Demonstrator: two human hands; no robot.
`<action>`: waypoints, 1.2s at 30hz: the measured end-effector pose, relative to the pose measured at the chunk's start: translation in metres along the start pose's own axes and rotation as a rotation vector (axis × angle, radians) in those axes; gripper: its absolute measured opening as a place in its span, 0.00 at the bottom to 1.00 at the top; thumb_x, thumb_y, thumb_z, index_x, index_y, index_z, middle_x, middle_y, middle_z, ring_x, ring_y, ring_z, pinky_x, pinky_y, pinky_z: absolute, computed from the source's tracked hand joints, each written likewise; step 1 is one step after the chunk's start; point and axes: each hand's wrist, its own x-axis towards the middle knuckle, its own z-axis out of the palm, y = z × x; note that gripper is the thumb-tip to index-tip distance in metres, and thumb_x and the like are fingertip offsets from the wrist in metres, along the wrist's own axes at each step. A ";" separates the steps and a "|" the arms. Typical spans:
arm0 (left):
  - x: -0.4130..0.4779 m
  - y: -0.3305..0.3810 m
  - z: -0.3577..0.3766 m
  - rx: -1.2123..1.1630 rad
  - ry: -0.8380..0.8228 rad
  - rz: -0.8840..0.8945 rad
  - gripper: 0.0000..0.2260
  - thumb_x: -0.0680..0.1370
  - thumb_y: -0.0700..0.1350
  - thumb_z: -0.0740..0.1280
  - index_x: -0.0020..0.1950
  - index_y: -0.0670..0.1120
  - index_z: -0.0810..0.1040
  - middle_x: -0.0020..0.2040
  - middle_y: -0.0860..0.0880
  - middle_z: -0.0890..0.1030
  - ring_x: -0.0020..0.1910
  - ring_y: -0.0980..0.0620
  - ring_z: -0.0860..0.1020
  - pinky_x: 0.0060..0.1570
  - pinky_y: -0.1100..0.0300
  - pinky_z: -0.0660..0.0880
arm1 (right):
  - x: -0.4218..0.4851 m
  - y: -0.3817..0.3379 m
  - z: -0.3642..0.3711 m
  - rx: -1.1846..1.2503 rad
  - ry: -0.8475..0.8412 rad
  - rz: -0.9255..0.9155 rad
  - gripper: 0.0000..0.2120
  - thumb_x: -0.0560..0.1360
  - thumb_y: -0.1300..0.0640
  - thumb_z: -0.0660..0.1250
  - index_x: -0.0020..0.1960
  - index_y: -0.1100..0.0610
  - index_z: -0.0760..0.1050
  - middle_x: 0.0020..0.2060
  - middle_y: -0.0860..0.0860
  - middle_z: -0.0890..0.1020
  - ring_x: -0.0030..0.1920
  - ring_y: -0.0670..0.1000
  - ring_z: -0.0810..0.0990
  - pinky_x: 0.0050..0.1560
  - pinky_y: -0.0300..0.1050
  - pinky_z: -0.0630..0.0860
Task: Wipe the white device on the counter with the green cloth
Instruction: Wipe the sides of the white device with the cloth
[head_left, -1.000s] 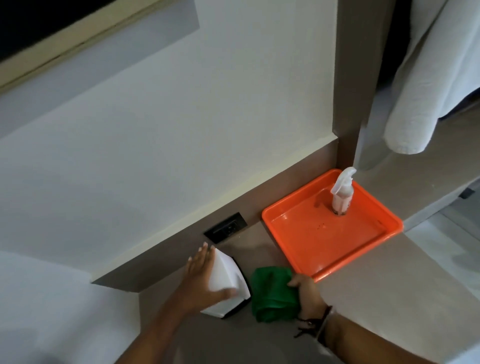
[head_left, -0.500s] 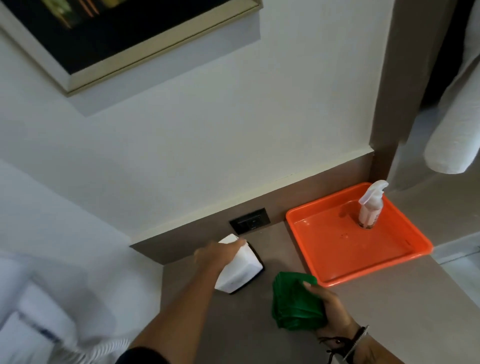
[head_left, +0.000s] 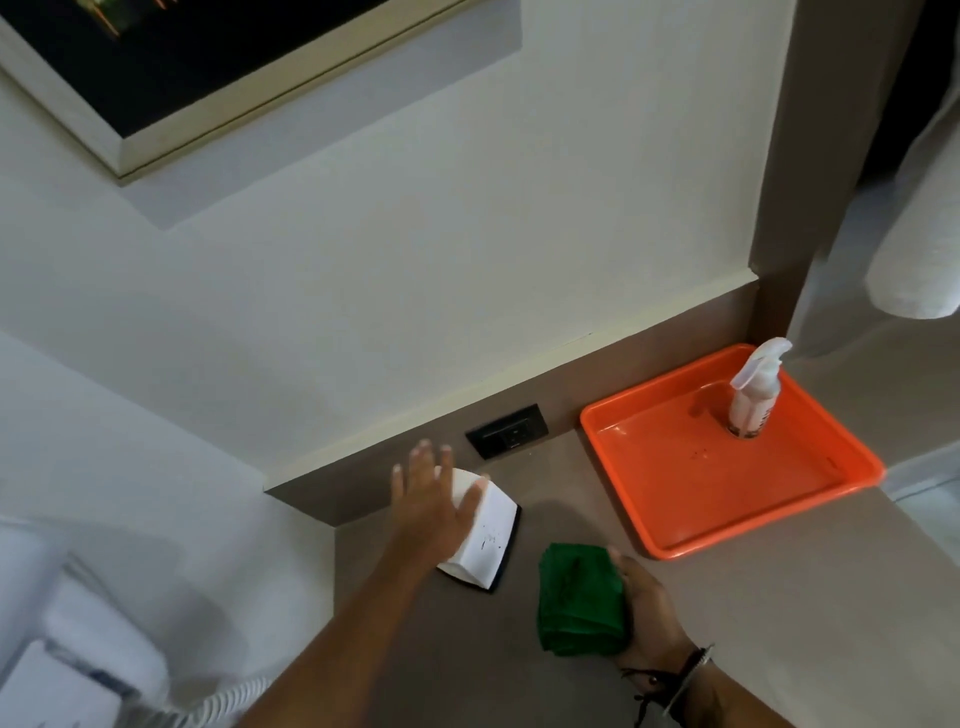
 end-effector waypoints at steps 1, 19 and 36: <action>-0.005 -0.005 0.006 0.011 0.004 0.220 0.34 0.79 0.68 0.45 0.79 0.49 0.55 0.81 0.43 0.51 0.79 0.46 0.46 0.77 0.42 0.45 | 0.003 0.003 0.003 0.034 0.002 -0.017 0.30 0.70 0.42 0.63 0.55 0.66 0.83 0.51 0.67 0.84 0.48 0.66 0.84 0.50 0.59 0.80; 0.003 -0.036 0.048 -0.289 -0.103 0.446 0.30 0.74 0.72 0.30 0.74 0.63 0.39 0.78 0.57 0.39 0.77 0.61 0.36 0.70 0.67 0.28 | 0.035 0.090 0.118 -0.765 0.202 -0.429 0.26 0.83 0.49 0.46 0.78 0.58 0.52 0.79 0.55 0.56 0.79 0.56 0.54 0.79 0.57 0.52; -0.003 -0.012 0.007 -0.371 -0.298 0.220 0.25 0.82 0.60 0.36 0.77 0.52 0.44 0.80 0.48 0.44 0.79 0.50 0.42 0.77 0.50 0.42 | 0.026 0.104 0.120 -0.880 0.230 -0.533 0.26 0.83 0.58 0.50 0.79 0.54 0.45 0.80 0.49 0.48 0.80 0.48 0.46 0.79 0.53 0.49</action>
